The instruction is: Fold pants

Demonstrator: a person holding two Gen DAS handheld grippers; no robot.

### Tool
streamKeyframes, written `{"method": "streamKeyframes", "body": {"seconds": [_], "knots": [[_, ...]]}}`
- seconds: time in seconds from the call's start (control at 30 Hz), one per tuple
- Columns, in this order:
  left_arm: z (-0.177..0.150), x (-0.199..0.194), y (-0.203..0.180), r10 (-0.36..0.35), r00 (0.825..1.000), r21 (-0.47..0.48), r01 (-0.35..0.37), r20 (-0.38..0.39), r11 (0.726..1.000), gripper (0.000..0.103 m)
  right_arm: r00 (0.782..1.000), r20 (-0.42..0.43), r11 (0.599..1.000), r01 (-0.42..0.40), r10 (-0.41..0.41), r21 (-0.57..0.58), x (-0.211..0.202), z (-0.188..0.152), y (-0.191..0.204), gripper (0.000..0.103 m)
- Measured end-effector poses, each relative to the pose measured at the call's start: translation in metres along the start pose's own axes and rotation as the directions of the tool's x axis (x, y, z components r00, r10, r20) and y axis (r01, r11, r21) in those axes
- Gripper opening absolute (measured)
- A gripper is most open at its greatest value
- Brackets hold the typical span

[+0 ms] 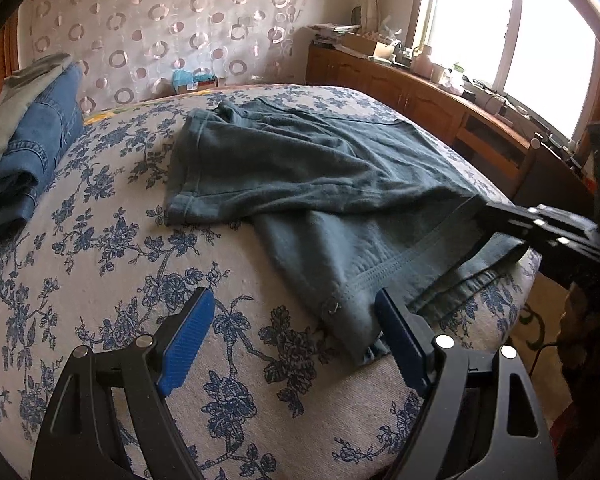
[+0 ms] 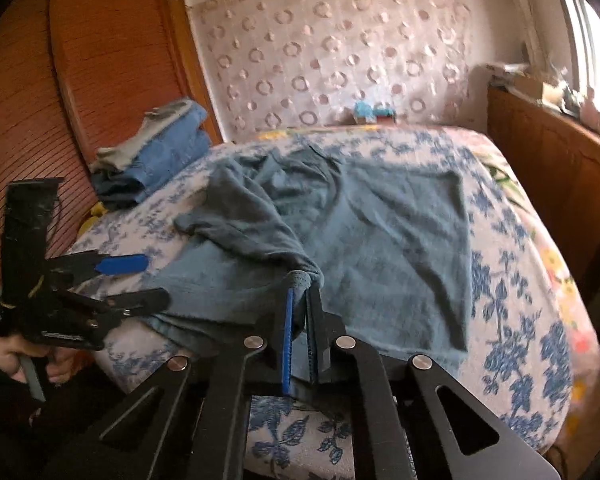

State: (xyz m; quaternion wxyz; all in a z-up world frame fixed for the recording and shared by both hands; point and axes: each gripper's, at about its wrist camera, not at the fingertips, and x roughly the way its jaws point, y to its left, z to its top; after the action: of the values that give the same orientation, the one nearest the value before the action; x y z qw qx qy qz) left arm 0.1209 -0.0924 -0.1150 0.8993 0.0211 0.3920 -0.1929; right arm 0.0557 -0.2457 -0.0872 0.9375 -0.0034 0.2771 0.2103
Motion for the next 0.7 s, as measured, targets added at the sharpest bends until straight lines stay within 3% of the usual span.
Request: {"method": "streamKeyframes", "body": {"seconds": [0.3, 0.7], "knots": [[0.006, -0.014, -0.007, -0.025, 0.999, 0.011, 0.025, 0.043, 1.0, 0.083, 0.995, 0.079, 0.995, 0.06, -0.054, -0.078, -0.04, 0.003, 0.008, 0.006], [0.007, -0.009, -0.009, -0.02, 0.999, 0.013, 0.02, 0.027, 1.0, 0.083, 0.992, 0.057, 0.991, 0.12, -0.117, -0.052, -0.069, -0.019, -0.008, 0.006]]}}
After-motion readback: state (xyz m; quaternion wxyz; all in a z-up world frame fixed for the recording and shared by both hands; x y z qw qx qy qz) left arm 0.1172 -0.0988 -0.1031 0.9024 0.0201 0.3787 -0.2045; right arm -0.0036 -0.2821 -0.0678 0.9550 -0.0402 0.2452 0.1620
